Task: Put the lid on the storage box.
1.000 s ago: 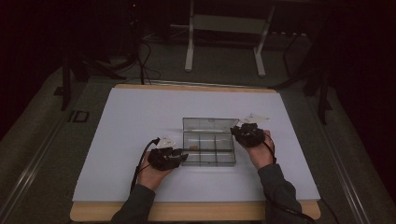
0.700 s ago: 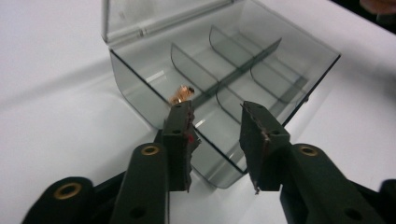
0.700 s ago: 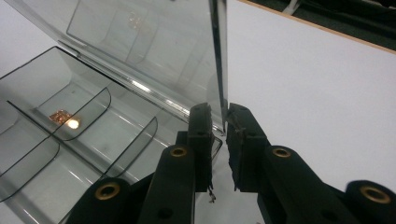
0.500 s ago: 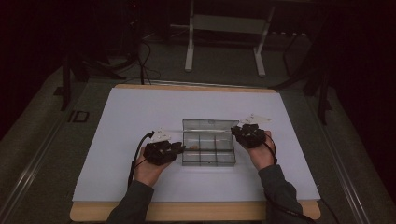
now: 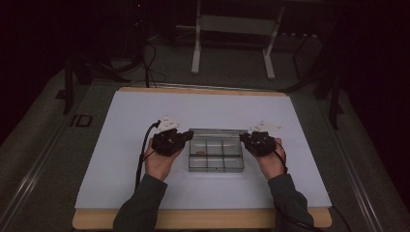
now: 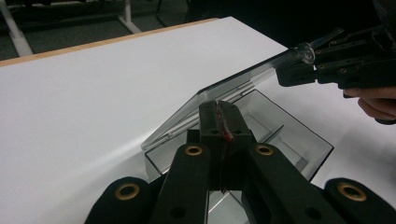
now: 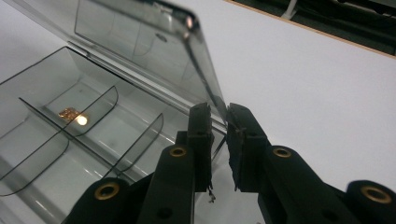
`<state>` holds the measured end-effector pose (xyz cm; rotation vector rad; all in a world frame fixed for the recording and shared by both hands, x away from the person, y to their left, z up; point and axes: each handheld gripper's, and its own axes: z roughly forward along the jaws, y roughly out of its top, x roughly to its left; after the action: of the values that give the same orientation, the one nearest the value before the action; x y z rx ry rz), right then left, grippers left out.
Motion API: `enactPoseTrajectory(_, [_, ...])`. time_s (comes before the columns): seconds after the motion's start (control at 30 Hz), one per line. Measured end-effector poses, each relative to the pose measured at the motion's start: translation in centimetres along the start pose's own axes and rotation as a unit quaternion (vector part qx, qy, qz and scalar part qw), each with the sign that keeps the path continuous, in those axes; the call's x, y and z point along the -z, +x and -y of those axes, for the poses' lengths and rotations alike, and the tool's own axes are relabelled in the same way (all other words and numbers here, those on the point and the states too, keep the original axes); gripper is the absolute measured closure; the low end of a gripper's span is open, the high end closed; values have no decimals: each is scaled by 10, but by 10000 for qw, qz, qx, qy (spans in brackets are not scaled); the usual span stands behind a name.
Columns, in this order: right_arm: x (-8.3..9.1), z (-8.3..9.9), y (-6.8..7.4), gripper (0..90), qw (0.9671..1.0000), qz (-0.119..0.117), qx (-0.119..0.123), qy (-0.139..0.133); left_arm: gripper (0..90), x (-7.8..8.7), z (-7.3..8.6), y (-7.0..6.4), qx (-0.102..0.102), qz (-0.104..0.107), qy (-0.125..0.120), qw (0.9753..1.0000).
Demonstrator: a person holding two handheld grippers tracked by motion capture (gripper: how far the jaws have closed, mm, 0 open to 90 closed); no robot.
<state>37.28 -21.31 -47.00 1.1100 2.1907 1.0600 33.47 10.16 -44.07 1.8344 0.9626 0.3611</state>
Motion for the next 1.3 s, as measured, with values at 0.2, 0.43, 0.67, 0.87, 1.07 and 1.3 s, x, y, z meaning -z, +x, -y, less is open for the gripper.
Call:
enactPoseTrajectory(0.2, [4,5,1,786,10000,-44,-31,-39,899,1,3,-3,-27,26,22,10000])
enactPoseTrajectory(0.43, [5,13,3,784,10000,-93,2,14,900,2,7,-5,23,84,-12,10000])
enactPoseTrajectory(0.67, [5,23,4,776,9999,-115,29,56,899,1,12,-8,62,134,-13,9999])
enactPoseTrajectory(0.87, [8,30,1,769,9999,-109,-43,54,900,0,17,-9,41,163,31,9999])
enactPoseTrajectory(1.07, [11,32,0,763,9999,-98,-52,40,900,0,22,-11,62,188,82,9998])
enactPoseTrajectory(1.3, [14,35,0,761,9999,-99,-57,36,899,1,26,-12,69,220,91,9997])
